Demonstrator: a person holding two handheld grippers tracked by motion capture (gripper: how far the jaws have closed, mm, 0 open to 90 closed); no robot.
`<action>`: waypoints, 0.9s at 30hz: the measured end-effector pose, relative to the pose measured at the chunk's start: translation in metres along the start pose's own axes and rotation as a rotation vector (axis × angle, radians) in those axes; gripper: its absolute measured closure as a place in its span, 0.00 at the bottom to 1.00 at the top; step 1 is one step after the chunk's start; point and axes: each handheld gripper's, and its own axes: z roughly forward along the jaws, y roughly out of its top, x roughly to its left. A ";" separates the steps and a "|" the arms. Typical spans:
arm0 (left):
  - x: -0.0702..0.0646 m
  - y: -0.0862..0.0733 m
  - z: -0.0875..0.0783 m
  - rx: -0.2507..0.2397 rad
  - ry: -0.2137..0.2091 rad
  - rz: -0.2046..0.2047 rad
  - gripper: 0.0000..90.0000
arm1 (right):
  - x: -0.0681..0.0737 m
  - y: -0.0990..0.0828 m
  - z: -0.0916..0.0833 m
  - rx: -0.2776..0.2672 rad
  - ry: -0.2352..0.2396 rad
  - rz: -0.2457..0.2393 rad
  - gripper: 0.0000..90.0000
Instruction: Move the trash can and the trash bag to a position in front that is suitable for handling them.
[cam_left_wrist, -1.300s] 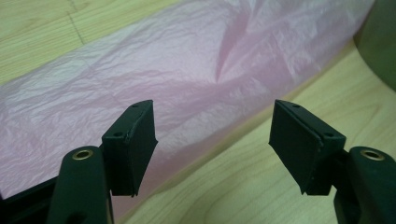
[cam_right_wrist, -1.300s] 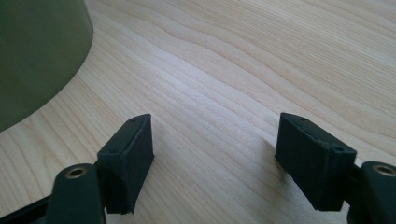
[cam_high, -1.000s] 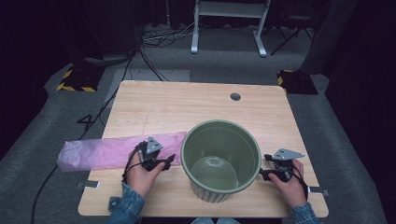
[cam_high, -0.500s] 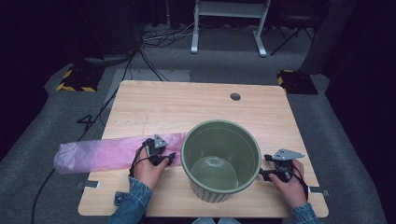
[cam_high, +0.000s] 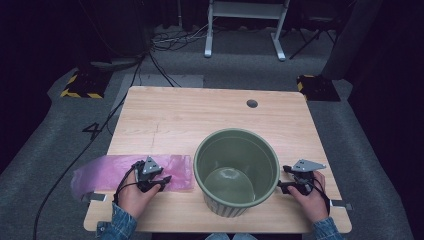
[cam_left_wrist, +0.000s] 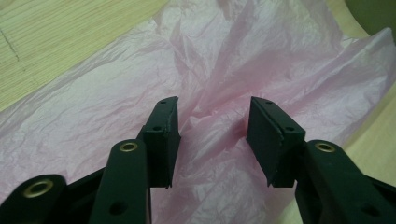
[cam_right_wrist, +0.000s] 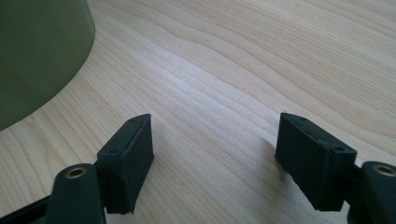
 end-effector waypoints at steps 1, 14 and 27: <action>-0.001 -0.002 -0.001 -0.006 -0.015 0.009 0.63 | 0.000 0.000 0.000 0.000 0.000 0.000 0.31; -0.063 -0.001 -0.006 0.049 -0.220 0.170 0.56 | 0.000 0.000 0.000 0.000 0.000 0.000 0.31; 0.008 -0.027 -0.065 -0.050 0.261 -0.225 0.29 | 0.000 0.000 0.000 0.000 0.000 0.001 0.31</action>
